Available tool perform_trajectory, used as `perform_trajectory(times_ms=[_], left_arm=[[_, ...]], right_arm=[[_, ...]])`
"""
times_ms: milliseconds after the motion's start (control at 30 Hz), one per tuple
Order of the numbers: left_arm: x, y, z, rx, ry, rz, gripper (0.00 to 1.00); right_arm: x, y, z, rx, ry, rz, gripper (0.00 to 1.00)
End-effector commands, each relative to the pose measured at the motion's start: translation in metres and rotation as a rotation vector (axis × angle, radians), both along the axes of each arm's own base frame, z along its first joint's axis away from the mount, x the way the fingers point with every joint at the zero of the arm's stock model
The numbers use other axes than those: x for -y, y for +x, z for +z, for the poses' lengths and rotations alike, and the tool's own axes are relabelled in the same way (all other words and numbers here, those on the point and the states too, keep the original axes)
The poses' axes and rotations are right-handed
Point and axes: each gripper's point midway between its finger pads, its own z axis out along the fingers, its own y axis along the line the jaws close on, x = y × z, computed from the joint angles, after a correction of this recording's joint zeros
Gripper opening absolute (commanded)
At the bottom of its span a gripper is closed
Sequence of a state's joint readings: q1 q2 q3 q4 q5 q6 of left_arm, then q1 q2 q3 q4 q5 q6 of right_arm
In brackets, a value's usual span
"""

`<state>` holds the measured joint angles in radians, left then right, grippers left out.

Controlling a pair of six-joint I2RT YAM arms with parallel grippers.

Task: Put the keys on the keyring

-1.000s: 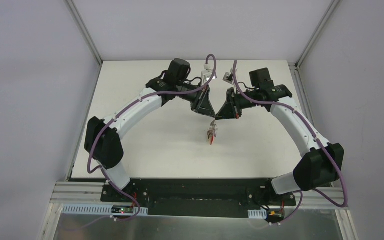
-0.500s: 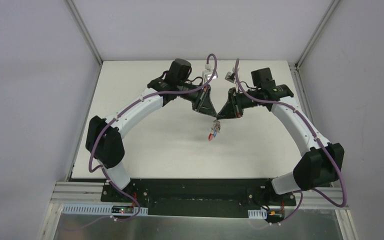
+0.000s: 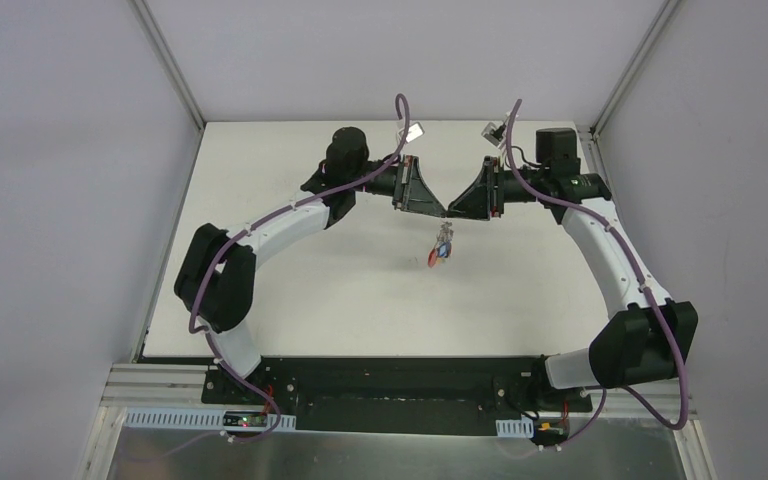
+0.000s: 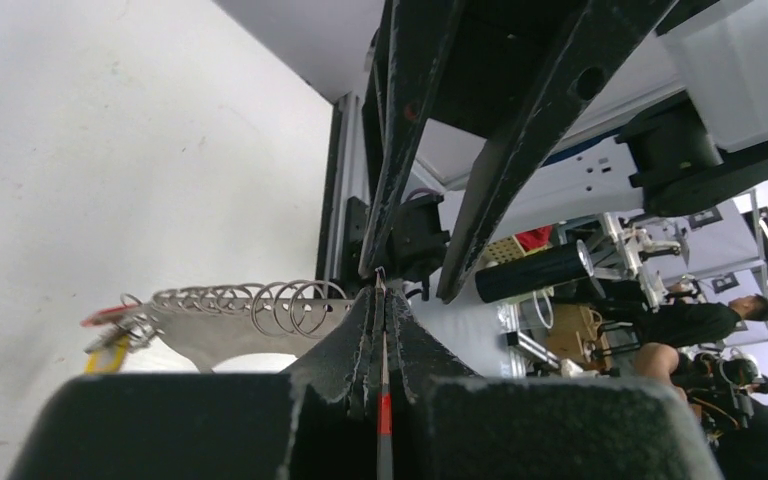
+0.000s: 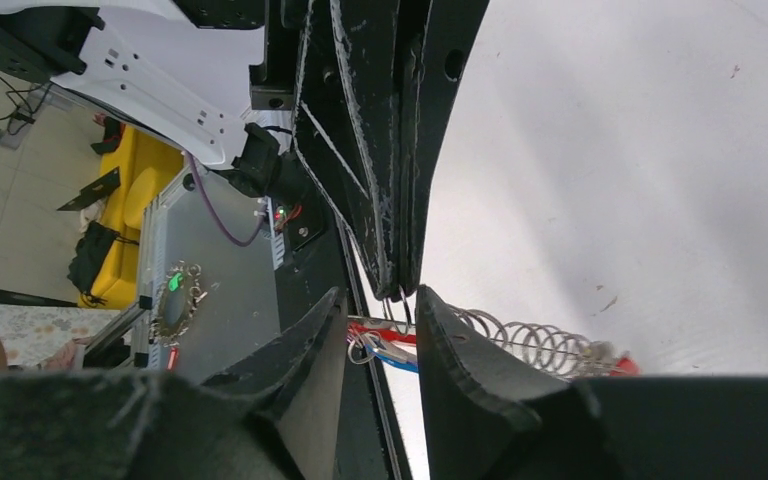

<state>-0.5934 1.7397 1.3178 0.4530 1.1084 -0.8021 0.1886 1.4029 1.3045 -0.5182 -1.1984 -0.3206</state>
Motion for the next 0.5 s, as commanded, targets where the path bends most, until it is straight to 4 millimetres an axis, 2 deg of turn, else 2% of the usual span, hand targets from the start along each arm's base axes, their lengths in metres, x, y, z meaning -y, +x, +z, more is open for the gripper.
perform_trajectory(times_ms=[0, 267, 467], left_arm=[[-0.0021, -0.0051, 0.0398, 0.023, -0.133, -0.021, 0.00], [-0.0040, -0.0046, 0.0361, 0.024, -0.125, -0.008, 0.00], [-0.0046, -0.0039, 0.0330, 0.026, -0.118, -0.007, 0.00]], right_arm=[[0.0007, -0.0081, 0.0135, 0.013, 0.057, 0.022, 0.34], [0.0067, -0.0076, 0.0157, 0.002, 0.083, 0.016, 0.30], [0.0082, -0.0068, 0.0161, -0.005, 0.097, 0.015, 0.19]])
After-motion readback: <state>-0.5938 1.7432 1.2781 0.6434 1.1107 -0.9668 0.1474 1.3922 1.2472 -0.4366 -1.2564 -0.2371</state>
